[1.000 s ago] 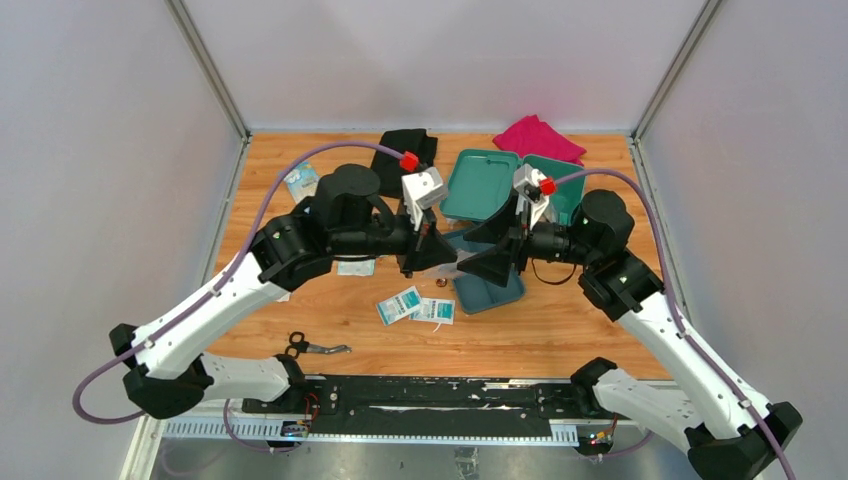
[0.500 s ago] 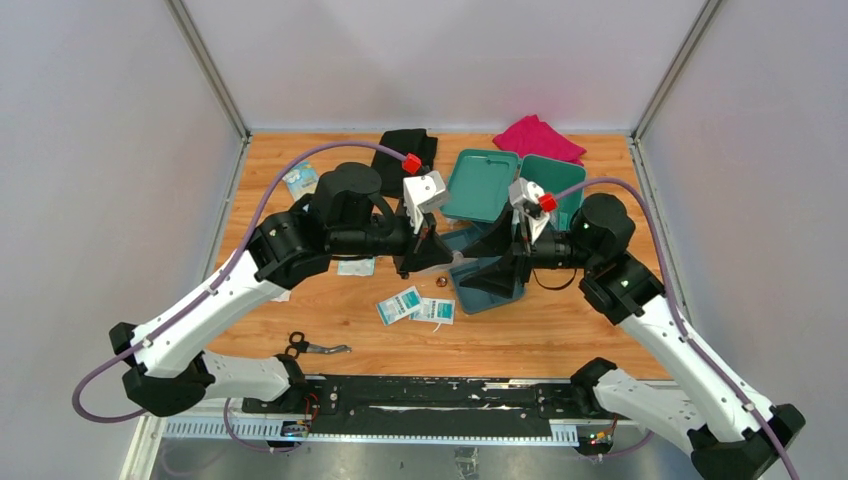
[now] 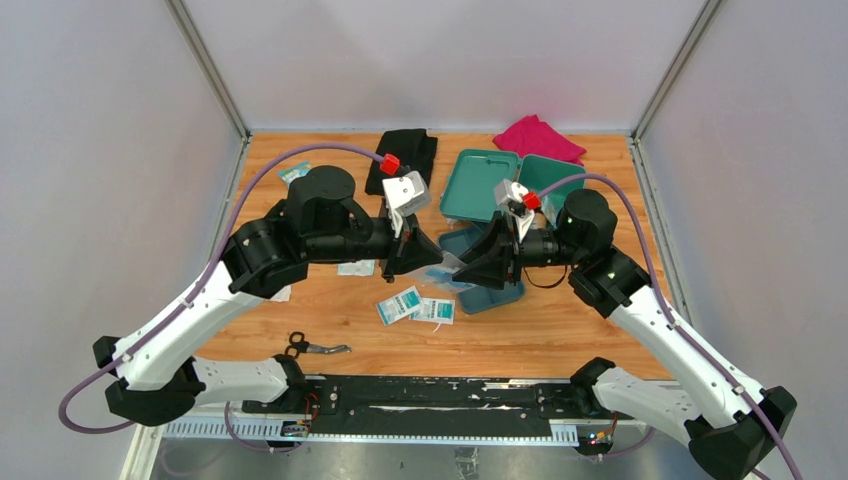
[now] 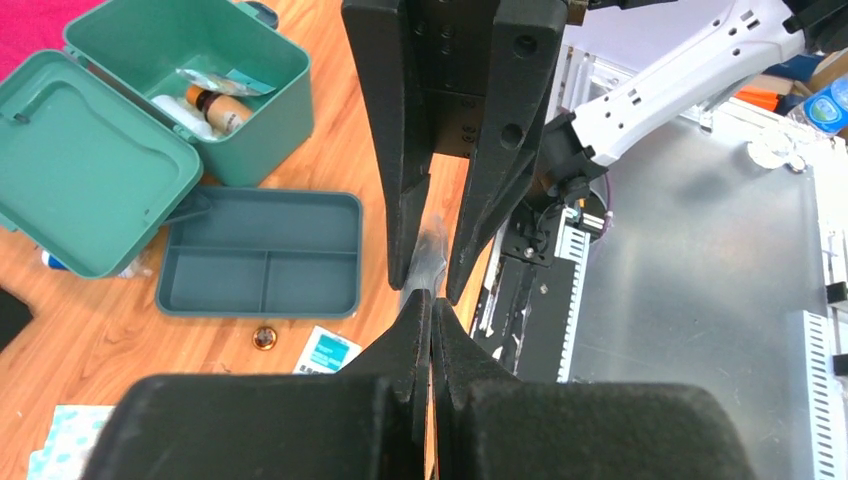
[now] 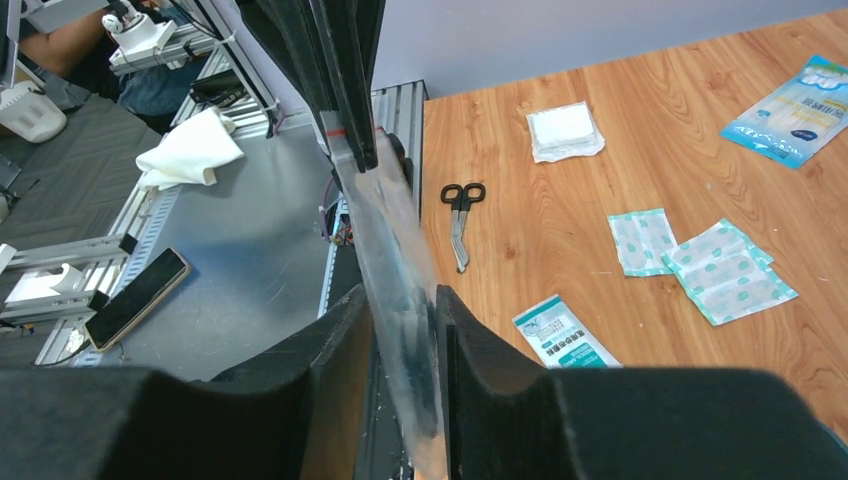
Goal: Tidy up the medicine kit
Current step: Pick up the medical item at the center of the board, then place the medical item at the medicine box.
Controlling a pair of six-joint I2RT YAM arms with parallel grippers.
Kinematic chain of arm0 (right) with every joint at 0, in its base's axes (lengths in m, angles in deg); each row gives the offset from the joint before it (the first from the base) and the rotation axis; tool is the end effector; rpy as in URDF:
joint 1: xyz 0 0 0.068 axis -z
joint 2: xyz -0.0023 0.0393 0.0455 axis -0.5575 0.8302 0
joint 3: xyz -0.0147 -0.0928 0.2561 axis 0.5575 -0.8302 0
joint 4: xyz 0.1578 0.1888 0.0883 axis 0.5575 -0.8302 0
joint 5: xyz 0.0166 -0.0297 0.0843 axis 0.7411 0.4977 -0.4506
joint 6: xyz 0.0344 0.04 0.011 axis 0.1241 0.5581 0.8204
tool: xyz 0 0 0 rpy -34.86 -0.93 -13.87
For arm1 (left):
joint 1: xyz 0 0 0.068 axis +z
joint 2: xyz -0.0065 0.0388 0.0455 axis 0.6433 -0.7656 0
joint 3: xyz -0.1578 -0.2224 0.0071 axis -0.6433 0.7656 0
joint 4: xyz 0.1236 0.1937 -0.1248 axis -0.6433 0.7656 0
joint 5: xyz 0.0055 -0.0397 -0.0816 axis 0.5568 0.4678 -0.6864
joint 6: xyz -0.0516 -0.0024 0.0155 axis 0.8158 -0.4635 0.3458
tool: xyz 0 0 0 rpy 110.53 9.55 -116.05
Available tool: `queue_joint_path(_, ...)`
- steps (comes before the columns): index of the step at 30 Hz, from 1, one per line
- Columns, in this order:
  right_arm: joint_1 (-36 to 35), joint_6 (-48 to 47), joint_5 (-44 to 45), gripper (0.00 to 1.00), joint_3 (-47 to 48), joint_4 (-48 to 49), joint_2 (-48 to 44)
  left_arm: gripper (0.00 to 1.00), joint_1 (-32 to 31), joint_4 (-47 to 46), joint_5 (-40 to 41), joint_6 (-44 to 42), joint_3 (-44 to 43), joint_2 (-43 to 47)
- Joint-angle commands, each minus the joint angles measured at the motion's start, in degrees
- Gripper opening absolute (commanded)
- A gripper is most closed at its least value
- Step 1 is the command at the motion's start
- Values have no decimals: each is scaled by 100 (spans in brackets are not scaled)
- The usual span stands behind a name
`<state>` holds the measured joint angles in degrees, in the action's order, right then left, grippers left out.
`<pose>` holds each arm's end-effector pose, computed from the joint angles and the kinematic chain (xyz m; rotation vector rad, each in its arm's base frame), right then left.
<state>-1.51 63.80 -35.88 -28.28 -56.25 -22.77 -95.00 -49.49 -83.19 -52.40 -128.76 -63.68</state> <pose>0.1436 0.1394 0.3925 -1.1847 1.2797 1.3865 0.1135 -0.1846 0.4649 1.0960 1.6970 -1.0450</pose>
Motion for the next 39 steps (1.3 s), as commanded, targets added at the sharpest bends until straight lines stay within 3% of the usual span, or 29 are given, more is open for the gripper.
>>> queue_joint_path(1, -91, -64, -180, 32, -73, 3, -31, 0, -50, 87, 210, -81, -77, 125)
queue_joint_path(7, -99, -36, -206, 19, -37, 3, 46, 0, -43, 86, 385, -41, -47, 144)
queue_joint_path(11, -105, 7, -155, 1, -31, 3, 50, 0, -49, 87, 566, -30, -32, 205)
queue_joint_path(13, -103, 18, 26, 0, 17, 3, 37, 4, -50, 91, 772, 27, -13, 240)
queue_joint_path(16, -103, 39, 419, 0, 177, -337, 53, 30, -46, 21, 1100, 100, 60, 309)
queue_joint_path(19, -98, 58, 1574, 0, 413, -798, 99, 59, -46, -46, 1718, 235, 238, 429)
queue_joint_path(25, -26, 342, 5432, 0, 852, -1993, 309, 97, -42, -198, 3918, 836, 1213, 865)
queue_joint_path(28, 271, 679, 6835, 0, 1110, -2395, 624, 100, -40, -42, 4616, 1311, 1788, 866)
queue_joint_path(30, 620, 847, 7205, 0, 1271, -2545, 866, 100, -40, 52, 4886, 1601, 2100, 859)
queue_joint_path(39, 2318, 1373, 7314, 0, 1942, -2849, 2274, 100, -11, -263, 5018, 2377, 3270, 1112)
